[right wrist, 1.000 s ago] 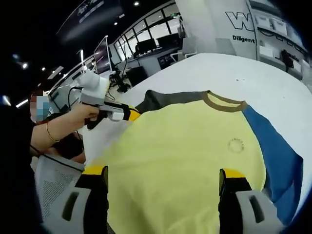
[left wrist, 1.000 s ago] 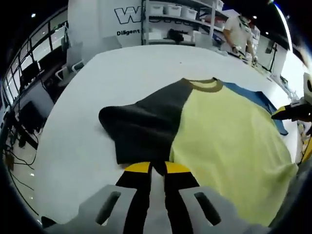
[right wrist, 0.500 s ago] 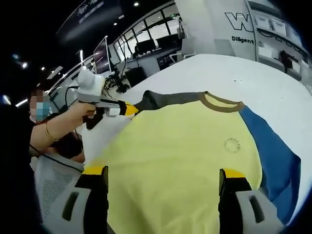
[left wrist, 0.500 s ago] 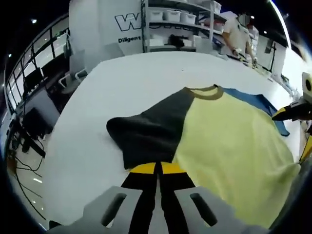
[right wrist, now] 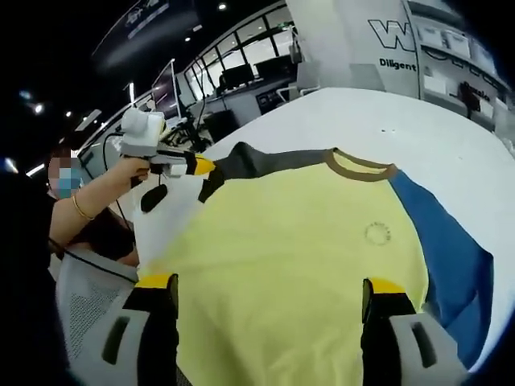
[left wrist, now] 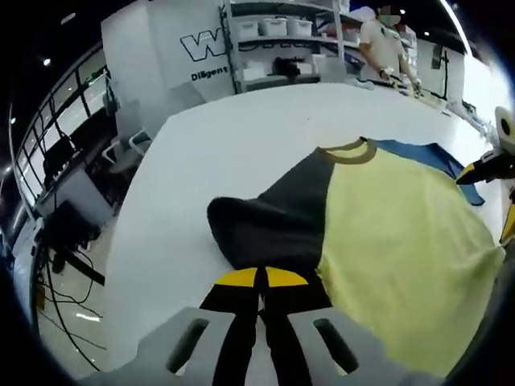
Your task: Fold the garment on the visible template until the final outline fits inside the template.
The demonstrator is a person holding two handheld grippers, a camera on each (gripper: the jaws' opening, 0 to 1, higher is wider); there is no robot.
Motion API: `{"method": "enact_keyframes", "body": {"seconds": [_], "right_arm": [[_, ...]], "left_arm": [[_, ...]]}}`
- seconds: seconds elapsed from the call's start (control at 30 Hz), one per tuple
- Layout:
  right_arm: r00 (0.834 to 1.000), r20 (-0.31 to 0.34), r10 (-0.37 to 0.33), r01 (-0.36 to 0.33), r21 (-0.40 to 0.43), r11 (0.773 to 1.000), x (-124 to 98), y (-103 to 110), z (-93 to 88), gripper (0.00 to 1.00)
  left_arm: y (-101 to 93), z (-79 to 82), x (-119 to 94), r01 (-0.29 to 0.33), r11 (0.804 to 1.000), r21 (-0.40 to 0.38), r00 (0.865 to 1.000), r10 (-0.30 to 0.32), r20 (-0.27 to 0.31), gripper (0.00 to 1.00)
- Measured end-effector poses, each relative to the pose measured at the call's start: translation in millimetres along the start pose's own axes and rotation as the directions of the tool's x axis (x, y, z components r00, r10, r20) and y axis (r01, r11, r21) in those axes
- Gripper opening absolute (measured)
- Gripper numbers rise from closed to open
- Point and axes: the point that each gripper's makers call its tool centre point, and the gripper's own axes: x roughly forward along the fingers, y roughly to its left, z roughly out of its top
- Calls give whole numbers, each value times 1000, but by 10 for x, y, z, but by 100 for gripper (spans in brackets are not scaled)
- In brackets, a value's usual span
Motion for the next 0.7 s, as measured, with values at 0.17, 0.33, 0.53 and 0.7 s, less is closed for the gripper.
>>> {"method": "enact_keyframes", "body": {"seconds": [0.17,0.33,0.53,0.7], "right_arm": [[1000,5,-12,12,5,1000,-43,-33,-13,94],[1000,11,-25,25,14,1000,-91,-83,-35,94],[999,12,-44,44,26,999,-159,-157,-77,95],[998,17,-61,60,35,998,-202,-207,-84,96]], "left_arm": [[212,-24,-38,-45,999,0,999,45,-11,0],[391,-28,-41,-74,997,9,997,74,-19,0],[632,-117,19,-110,994,18,992,111,-62,0],[798,-186,38,-155,988,10,984,155,-90,0]]}}
